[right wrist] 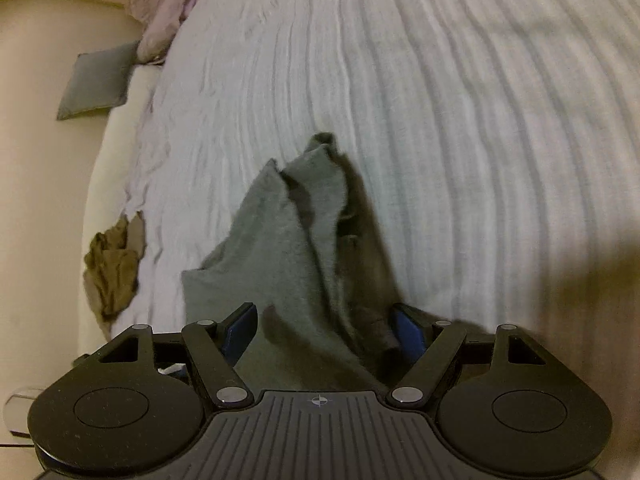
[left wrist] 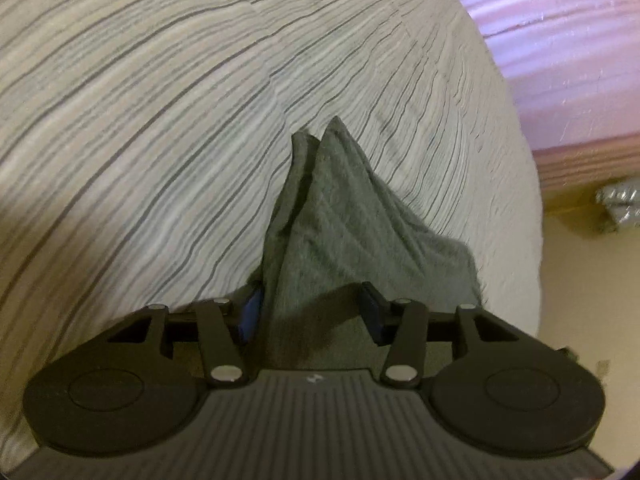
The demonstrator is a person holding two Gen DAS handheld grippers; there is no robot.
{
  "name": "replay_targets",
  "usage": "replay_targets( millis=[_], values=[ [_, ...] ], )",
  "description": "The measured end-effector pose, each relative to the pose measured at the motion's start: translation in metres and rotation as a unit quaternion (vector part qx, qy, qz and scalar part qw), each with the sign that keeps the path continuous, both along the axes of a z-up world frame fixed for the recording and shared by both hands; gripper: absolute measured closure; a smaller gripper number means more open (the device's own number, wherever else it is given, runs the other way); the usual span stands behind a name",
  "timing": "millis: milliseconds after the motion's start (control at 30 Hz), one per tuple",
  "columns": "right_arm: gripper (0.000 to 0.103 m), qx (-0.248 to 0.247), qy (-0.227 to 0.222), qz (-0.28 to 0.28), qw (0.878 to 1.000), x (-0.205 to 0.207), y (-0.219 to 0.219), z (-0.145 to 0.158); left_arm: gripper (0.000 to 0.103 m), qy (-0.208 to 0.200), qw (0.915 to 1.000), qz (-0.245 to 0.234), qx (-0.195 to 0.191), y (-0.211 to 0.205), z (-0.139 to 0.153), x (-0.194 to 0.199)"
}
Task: Fold clothes
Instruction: 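Close both grippers on the edge of the folded shirt, then lift the folded shirt with both grippers and carry it to the clothes stack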
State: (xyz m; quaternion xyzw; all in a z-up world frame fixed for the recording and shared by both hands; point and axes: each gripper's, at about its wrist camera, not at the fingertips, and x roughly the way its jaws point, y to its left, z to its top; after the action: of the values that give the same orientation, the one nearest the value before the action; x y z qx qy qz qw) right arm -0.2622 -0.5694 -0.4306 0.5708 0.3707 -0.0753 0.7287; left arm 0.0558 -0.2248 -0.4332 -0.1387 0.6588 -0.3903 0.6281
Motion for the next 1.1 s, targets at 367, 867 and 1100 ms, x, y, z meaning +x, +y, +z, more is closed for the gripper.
replay_targets(
  millis=[367, 867, 1100],
  values=[
    [0.09, -0.027, -0.015, -0.058, 0.998, -0.033, 0.02, 0.033, 0.099, -0.009, 0.998, -0.056, -0.027, -0.039, 0.042, -0.023],
    [0.09, -0.16, -0.05, -0.333, 0.928, -0.385, 0.023, 0.238, 0.099, -0.016, 0.9219, -0.343, -0.18, -0.263, 0.235, -0.278],
    [0.09, -0.2, -0.03, -0.493, 0.846, -0.579, 0.007, 0.298, 0.099, 0.025, 0.8407, -0.485, -0.24, -0.419, 0.289, -0.479]
  ],
)
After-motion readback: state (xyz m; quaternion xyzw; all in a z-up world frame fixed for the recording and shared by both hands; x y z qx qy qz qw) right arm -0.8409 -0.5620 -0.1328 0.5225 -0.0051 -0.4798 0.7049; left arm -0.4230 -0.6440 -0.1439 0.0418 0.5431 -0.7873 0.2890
